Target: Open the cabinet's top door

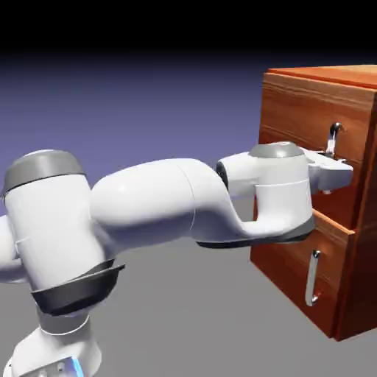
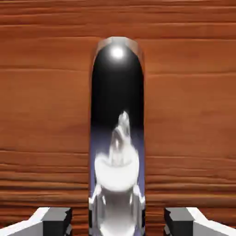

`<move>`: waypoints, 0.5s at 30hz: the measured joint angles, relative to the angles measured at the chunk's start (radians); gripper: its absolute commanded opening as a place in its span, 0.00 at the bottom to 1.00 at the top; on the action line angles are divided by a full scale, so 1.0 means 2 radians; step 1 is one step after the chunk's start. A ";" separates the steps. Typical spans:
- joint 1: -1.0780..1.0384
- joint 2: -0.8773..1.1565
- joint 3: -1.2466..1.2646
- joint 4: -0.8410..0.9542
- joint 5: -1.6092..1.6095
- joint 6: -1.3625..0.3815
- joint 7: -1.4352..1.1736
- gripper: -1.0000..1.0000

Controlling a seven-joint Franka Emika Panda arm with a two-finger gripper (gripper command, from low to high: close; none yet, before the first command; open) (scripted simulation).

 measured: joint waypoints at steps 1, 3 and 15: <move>-0.018 0.014 0.012 -0.014 0.000 -0.009 0.018 0.00; -0.054 0.040 0.037 -0.038 0.000 -0.025 0.051 0.00; -0.266 0.073 0.238 -0.196 0.140 -0.146 0.064 0.00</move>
